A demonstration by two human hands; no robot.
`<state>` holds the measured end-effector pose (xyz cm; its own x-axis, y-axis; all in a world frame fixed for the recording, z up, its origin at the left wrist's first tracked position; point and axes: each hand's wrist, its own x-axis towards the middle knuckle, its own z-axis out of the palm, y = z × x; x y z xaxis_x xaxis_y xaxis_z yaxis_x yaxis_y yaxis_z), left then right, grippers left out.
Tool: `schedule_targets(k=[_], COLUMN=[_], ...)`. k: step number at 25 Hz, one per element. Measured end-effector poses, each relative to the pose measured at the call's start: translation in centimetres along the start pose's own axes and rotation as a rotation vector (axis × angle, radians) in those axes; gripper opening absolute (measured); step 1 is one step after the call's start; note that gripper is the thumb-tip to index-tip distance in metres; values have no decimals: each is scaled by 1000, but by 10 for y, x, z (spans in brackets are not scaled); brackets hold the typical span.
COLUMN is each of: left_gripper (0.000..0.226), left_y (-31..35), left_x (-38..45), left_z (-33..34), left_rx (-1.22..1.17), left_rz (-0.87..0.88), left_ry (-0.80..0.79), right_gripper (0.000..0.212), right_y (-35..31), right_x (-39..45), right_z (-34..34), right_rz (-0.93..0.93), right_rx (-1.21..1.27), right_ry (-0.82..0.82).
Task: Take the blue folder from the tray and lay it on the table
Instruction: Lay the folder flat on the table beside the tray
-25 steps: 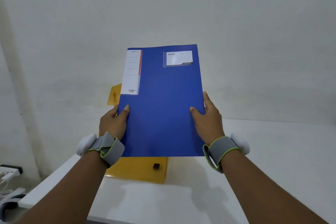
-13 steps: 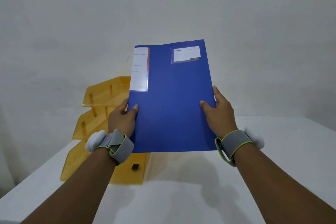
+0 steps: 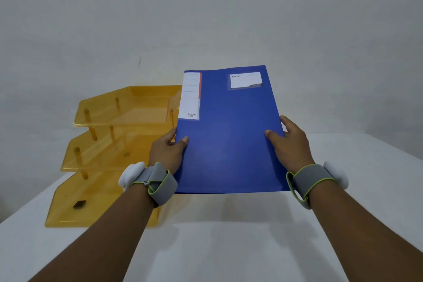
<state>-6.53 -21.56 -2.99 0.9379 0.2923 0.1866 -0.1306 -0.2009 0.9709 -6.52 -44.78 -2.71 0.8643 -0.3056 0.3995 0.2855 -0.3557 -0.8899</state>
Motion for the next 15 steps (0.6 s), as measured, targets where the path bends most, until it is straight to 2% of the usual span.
schedule_targets(k=[15], left_gripper=[41], left_y=[-49], left_x=[-7], left_z=[36], left_rx=[157], left_rz=[-68], left_ry=[-77], right_gripper=[35], right_y=[65], right_x=[-10], right_z=[-1], right_rz=[172], right_rx=[-88], right_ry=[-30])
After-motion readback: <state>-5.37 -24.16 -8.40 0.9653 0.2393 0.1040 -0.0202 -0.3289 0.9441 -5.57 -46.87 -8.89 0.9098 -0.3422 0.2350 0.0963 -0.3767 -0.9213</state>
